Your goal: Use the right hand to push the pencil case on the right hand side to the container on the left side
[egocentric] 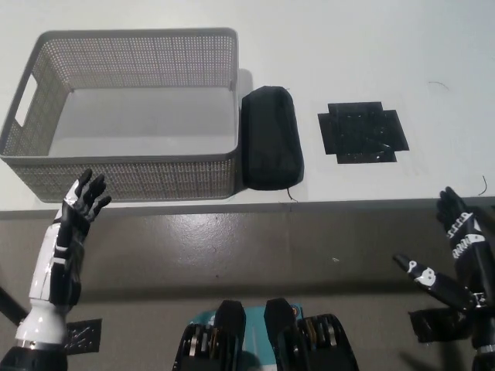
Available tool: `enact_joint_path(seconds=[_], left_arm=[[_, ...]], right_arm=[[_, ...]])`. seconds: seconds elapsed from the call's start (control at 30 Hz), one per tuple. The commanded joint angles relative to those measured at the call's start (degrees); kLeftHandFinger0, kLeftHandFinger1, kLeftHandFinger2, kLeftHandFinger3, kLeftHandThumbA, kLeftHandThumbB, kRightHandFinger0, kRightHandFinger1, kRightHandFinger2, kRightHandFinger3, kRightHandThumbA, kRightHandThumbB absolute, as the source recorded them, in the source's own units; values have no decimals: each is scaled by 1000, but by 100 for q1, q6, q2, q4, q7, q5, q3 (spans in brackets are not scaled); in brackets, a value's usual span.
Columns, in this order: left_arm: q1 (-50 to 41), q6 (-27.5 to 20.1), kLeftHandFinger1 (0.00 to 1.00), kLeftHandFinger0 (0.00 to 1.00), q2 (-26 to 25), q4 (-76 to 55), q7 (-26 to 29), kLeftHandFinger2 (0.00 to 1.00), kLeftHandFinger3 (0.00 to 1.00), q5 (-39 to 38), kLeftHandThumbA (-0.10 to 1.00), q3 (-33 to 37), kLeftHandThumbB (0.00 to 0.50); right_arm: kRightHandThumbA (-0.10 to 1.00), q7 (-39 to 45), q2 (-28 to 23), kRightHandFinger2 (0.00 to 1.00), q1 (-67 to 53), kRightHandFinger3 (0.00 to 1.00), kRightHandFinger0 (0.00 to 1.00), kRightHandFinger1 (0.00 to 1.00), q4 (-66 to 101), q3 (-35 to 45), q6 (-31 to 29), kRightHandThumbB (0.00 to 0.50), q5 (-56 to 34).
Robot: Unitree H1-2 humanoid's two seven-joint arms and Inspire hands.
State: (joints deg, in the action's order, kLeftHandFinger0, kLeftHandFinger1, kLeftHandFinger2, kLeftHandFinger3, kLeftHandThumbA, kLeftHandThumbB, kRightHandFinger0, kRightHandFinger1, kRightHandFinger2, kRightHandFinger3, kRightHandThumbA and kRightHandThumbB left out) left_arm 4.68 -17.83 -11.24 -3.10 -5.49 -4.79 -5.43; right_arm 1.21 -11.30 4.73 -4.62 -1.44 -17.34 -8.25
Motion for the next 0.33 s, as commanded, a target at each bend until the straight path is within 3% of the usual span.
enact_joint_path(seconds=[0.0,0.17,0.3], left_arm=[[-77,-224,1000,1000,-16,25,-1,1000,1000,-30,993,-36,157],[-159,-298,1000,1000,-41,117,19,1000,1000,-25,1000,-79,174],[-137,-341,1000,1000,-89,181,-13,1000,1000,-31,1000,-93,157]], right_arm=[[1000,380,98,1000,196,1000,1000,1000,-110,-9,-219,271,-321],[1000,408,177,1000,248,1000,1000,1000,-233,46,-276,280,-241],[1000,468,171,1000,261,1000,1000,1000,-250,74,-269,283,-261]])
